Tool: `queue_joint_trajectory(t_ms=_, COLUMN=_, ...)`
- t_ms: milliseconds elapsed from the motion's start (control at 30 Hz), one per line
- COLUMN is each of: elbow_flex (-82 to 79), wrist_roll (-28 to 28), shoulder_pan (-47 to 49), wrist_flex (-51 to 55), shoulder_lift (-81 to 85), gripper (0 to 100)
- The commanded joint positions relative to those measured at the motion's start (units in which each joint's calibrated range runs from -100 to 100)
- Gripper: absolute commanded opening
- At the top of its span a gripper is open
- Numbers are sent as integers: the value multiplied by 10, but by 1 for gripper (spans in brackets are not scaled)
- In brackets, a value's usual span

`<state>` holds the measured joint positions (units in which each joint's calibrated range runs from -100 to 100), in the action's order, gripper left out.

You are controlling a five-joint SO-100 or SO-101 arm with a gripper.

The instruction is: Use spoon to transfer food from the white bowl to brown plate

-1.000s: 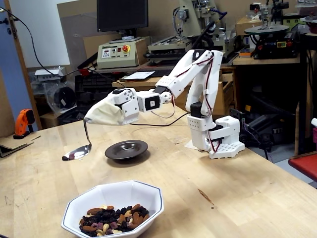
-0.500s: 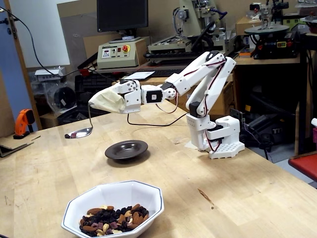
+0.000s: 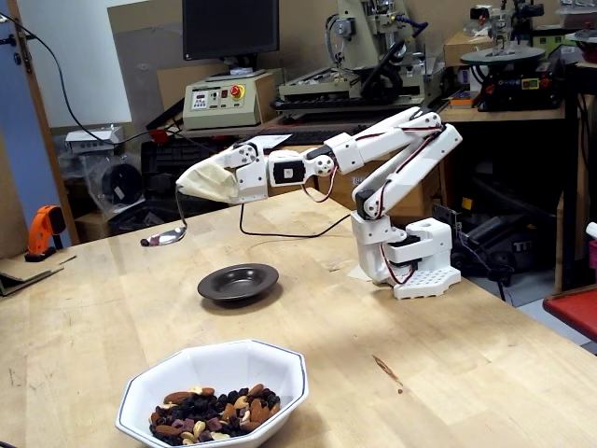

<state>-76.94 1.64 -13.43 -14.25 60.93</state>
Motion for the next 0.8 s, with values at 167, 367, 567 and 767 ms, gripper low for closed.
queue_joint_trajectory(t_ms=167, elbow_flex=-9, wrist_roll=0, shoulder_pan=-57, wrist_flex=19, shoulder_lift=54, gripper=4)
queue_joint_trajectory(t_ms=367, elbow_flex=-46, wrist_roll=0, shoulder_pan=-86, wrist_flex=22, shoulder_lift=103, gripper=4)
queue_joint_trajectory(t_ms=567, elbow_flex=-78, wrist_roll=0, shoulder_pan=-100, wrist_flex=59, shoulder_lift=163, gripper=4)
queue_joint_trajectory(t_ms=767, elbow_flex=-93, wrist_roll=0, shoulder_pan=-101, wrist_flex=120, shoulder_lift=236, gripper=4)
